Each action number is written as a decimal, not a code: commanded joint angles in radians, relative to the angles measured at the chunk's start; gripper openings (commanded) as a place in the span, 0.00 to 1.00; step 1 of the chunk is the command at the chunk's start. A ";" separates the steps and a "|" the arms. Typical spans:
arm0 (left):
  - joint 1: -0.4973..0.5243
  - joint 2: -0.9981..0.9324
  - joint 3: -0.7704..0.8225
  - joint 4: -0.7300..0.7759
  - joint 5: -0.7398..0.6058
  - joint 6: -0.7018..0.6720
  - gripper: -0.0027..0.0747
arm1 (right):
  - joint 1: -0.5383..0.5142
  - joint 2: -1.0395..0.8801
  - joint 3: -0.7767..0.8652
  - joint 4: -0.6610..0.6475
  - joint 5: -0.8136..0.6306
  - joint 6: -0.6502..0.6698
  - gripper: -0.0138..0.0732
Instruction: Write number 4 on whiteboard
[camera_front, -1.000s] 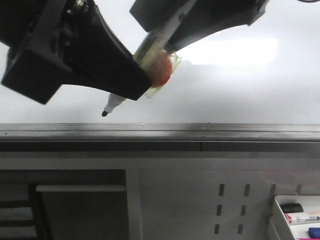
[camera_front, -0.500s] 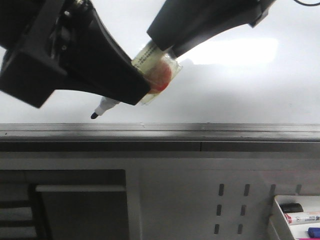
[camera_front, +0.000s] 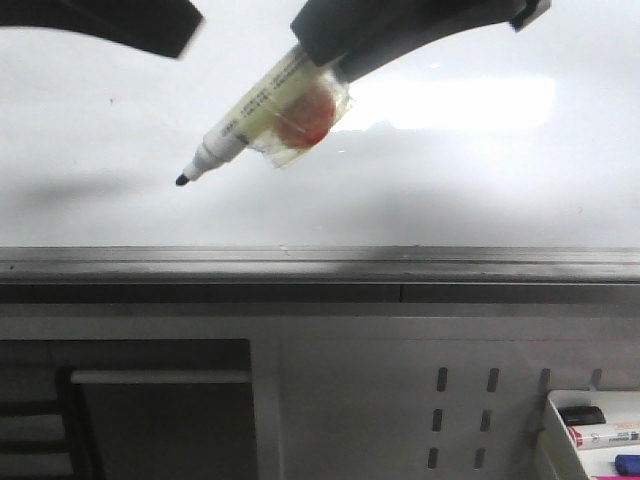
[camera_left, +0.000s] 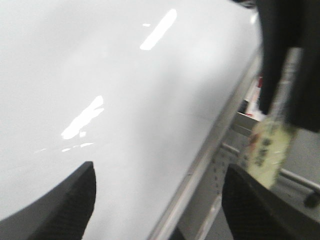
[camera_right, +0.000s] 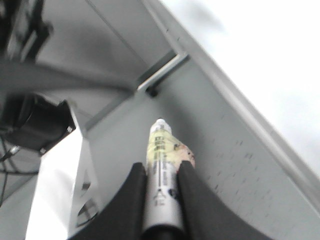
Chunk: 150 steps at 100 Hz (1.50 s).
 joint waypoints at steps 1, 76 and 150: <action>0.105 -0.075 -0.007 -0.084 -0.052 -0.024 0.65 | 0.003 -0.101 0.043 0.113 -0.118 -0.093 0.09; 0.373 -0.229 0.076 -0.286 -0.100 -0.020 0.65 | 0.003 -0.025 0.037 0.488 -0.522 -0.516 0.09; 0.373 -0.229 0.076 -0.286 -0.108 -0.020 0.65 | 0.125 0.116 0.039 0.457 -0.648 -0.490 0.10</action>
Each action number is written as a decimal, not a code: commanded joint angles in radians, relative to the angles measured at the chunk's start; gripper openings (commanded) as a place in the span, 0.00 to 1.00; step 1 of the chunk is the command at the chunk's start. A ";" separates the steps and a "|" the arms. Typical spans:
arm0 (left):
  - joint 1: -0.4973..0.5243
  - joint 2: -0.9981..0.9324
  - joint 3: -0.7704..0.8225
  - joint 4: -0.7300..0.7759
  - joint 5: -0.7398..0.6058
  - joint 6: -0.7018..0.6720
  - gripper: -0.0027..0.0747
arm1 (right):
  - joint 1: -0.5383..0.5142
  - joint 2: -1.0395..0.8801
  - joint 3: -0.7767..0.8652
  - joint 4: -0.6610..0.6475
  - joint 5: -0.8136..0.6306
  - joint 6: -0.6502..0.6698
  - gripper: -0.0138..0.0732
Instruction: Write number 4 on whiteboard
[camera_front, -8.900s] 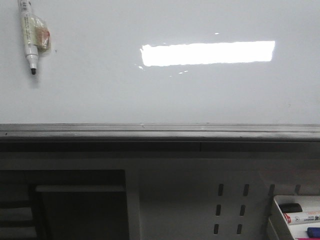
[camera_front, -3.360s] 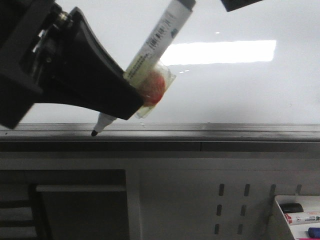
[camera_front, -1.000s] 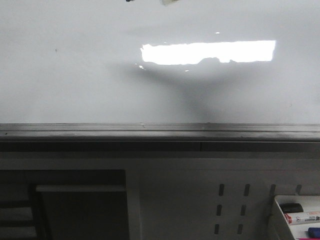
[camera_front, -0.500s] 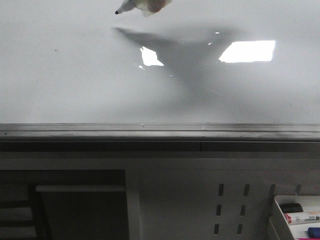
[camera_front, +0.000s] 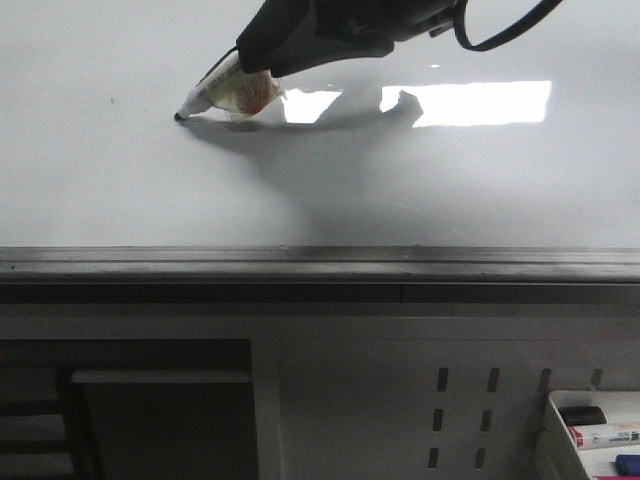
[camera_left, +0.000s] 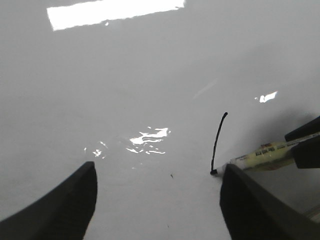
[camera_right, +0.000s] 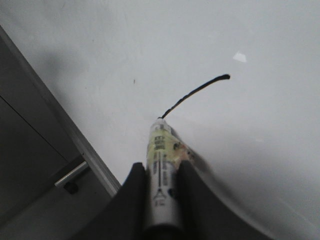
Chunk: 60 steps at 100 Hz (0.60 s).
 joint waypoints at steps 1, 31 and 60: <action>0.001 -0.009 -0.026 -0.031 -0.052 -0.009 0.65 | 0.003 -0.045 -0.002 0.008 -0.068 0.012 0.10; 0.001 -0.009 -0.026 -0.031 -0.052 -0.009 0.64 | 0.003 -0.271 0.204 0.012 -0.292 0.028 0.10; 0.001 -0.009 -0.026 -0.047 -0.052 -0.009 0.65 | 0.003 -0.331 0.184 0.026 -0.180 0.028 0.10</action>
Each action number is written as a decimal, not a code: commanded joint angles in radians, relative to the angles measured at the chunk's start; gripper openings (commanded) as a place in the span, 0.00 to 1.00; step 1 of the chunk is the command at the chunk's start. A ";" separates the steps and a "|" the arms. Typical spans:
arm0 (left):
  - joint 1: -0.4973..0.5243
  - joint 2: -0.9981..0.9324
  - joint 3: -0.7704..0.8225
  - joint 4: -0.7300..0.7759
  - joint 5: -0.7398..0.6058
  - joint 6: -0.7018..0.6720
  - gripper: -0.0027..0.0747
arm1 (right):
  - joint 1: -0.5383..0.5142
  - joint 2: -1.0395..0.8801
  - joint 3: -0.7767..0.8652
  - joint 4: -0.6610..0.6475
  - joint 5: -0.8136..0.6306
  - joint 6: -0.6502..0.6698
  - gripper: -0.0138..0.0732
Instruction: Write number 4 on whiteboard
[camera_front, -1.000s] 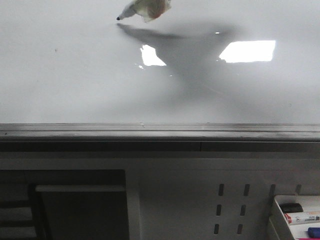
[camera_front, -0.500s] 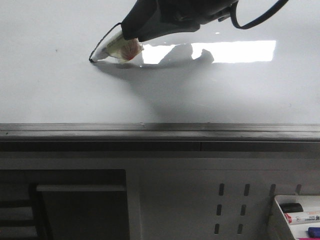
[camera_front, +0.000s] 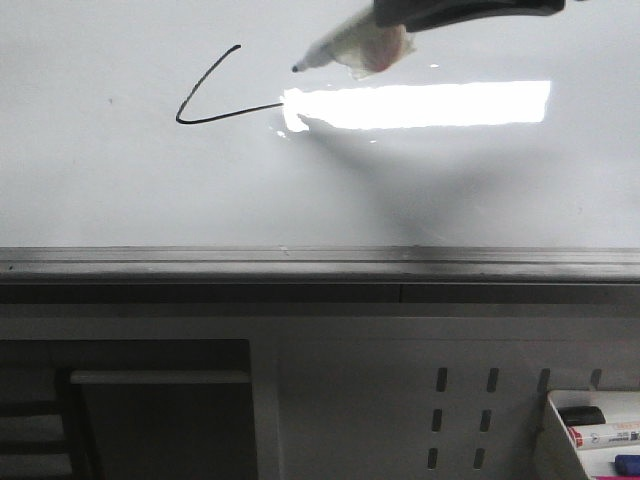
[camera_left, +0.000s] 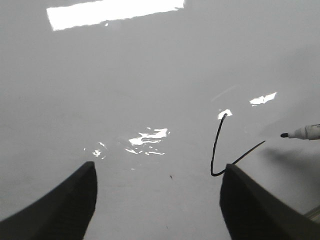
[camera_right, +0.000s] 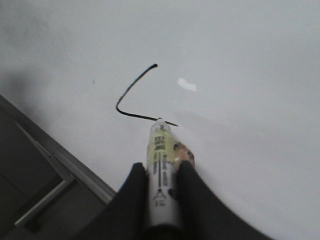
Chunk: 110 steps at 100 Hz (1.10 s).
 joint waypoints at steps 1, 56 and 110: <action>0.001 -0.009 -0.026 -0.041 -0.052 -0.009 0.65 | -0.004 -0.010 -0.068 0.011 0.011 0.004 0.10; 0.001 -0.009 -0.026 -0.041 -0.054 -0.001 0.65 | -0.004 0.186 -0.141 0.009 0.037 0.010 0.10; -0.188 0.030 -0.026 -0.185 0.110 0.338 0.63 | -0.041 0.021 -0.067 -0.015 0.381 0.081 0.10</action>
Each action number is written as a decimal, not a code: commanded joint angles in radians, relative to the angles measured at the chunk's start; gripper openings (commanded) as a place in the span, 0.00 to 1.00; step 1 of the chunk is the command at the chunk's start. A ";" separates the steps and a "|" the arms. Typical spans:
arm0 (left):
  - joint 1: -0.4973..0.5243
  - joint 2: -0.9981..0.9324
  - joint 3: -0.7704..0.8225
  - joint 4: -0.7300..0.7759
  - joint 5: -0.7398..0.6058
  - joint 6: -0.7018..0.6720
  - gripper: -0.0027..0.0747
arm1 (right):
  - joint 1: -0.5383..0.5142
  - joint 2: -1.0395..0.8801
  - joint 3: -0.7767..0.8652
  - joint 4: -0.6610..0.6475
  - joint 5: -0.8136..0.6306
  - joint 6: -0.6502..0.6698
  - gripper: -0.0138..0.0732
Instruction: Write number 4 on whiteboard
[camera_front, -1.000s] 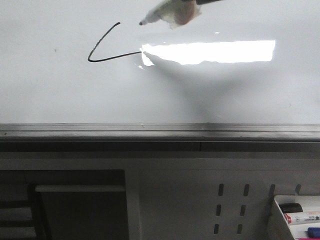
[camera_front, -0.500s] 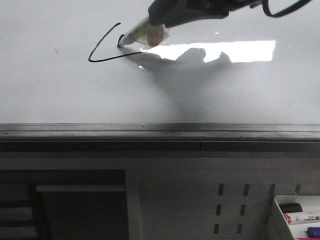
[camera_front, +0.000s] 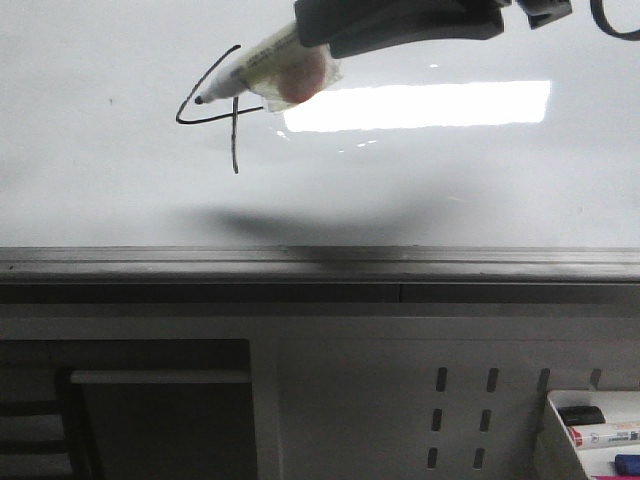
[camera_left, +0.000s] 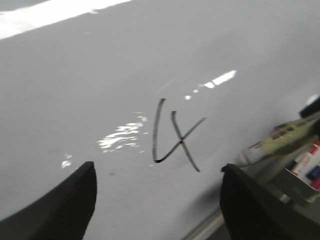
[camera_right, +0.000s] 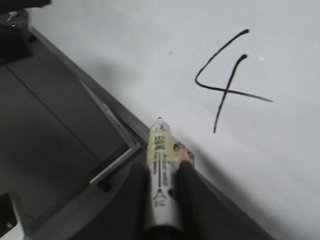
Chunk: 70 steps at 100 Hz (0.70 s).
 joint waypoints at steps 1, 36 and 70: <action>-0.086 0.014 -0.026 -0.072 -0.007 0.103 0.62 | -0.023 -0.028 -0.035 -0.007 0.100 0.031 0.10; -0.367 0.138 -0.026 -0.033 -0.058 0.177 0.55 | -0.030 -0.028 -0.094 -0.118 0.218 0.128 0.10; -0.388 0.184 -0.026 -0.022 -0.065 0.177 0.55 | -0.030 -0.019 -0.188 -0.279 0.341 0.232 0.10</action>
